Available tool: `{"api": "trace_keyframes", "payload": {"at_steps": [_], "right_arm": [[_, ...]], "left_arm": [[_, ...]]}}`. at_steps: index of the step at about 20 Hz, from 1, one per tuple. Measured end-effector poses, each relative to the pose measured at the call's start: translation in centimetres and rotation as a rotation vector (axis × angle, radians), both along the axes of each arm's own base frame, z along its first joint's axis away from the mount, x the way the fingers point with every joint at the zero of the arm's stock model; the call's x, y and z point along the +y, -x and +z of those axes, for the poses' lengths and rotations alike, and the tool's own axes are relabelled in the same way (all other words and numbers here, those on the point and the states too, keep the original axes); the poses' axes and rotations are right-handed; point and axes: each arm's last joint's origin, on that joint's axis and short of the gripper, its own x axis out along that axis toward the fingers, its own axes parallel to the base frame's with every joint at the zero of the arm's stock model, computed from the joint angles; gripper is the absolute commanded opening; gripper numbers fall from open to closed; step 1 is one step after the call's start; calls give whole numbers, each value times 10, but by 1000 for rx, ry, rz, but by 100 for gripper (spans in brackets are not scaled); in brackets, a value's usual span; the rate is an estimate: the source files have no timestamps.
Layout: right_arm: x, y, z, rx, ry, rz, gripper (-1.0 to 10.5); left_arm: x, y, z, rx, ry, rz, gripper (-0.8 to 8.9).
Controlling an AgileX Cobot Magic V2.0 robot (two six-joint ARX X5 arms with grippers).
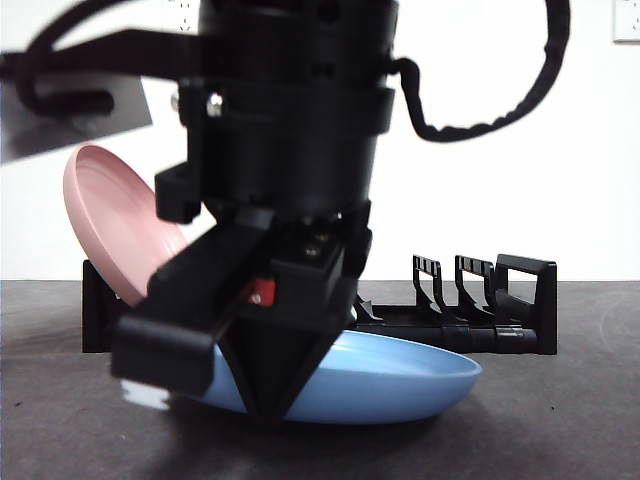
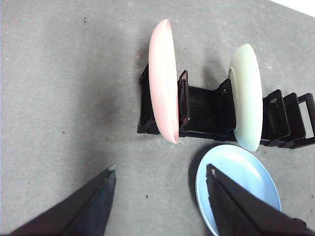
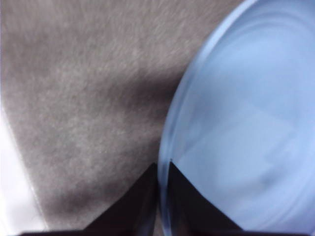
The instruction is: Place the plate
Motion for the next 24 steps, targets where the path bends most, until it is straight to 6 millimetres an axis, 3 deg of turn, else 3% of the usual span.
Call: {"api": "trace_keyframes", "payload": {"at_steps": [2, 5, 9, 11, 14, 17, 20, 24], "right_arm": [[0, 0, 0, 35, -6, 12, 38], [-1, 1, -1, 89, -11, 18, 164], [-3, 2, -1, 110, -1, -19, 211], [-5, 3, 6, 175, 44, -42, 270], [-3, -1, 40, 166, 13, -108, 290], [-19, -12, 97, 80, -117, -220, 290], [-57, -25, 146, 32, -247, -360, 290], [-111, -31, 184, -11, -392, -519, 290]], "left_arm": [[0, 0, 0, -1, -2, -2, 289], [0, 0, 0, -2, -5, -4, 289], [0, 0, 0, -2, -7, -6, 289], [0, 0, 0, -2, -7, -6, 289], [0, -2, 0, -7, -6, -6, 289], [-3, -11, -3, 20, 28, -51, 290], [-11, -34, -6, 29, 80, -119, 289], [-30, -69, -11, 21, 107, -186, 289]]}}
